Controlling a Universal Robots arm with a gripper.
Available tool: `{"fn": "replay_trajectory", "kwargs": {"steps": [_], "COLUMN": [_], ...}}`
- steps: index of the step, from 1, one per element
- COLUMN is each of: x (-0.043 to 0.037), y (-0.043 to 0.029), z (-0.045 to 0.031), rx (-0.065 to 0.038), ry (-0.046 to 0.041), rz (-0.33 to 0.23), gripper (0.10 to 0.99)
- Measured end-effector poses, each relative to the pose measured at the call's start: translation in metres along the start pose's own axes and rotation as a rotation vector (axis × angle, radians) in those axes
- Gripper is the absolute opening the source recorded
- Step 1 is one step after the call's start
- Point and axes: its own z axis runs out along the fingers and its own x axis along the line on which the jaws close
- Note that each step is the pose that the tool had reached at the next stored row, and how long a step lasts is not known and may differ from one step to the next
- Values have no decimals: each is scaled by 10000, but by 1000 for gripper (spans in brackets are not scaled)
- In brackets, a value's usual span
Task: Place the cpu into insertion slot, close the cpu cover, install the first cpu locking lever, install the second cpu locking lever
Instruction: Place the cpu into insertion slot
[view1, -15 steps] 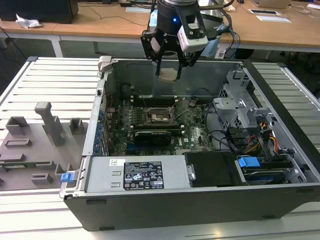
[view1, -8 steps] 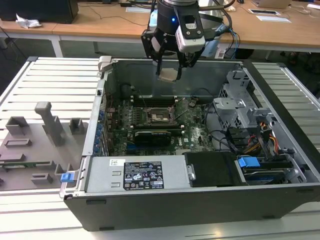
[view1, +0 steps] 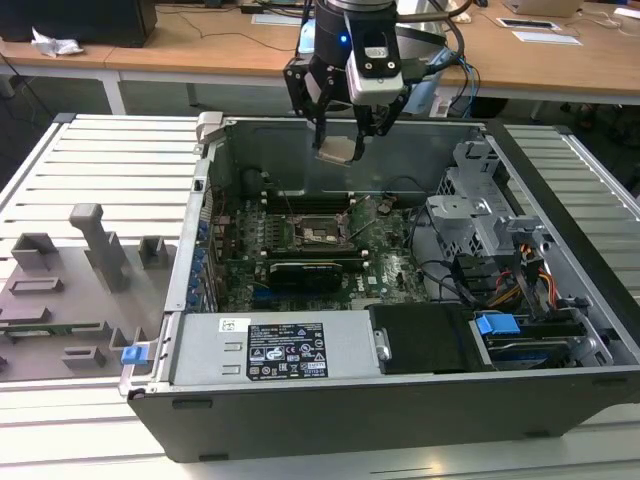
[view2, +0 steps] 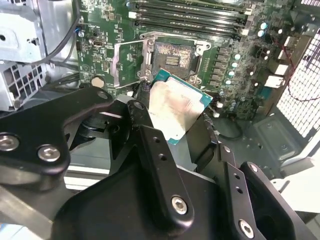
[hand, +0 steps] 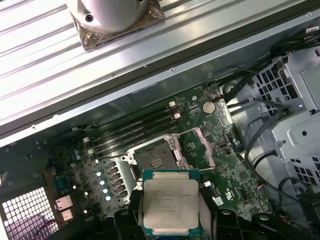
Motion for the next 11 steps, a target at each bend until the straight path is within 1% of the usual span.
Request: {"fn": "replay_trajectory", "kwargs": {"steps": [6,11], "x": [0,0], "y": [0,0], "z": [1,3], "rx": [-10,-23], "ry": [-52,-111], "rz": [580,1239], "gripper": [533,533]}}
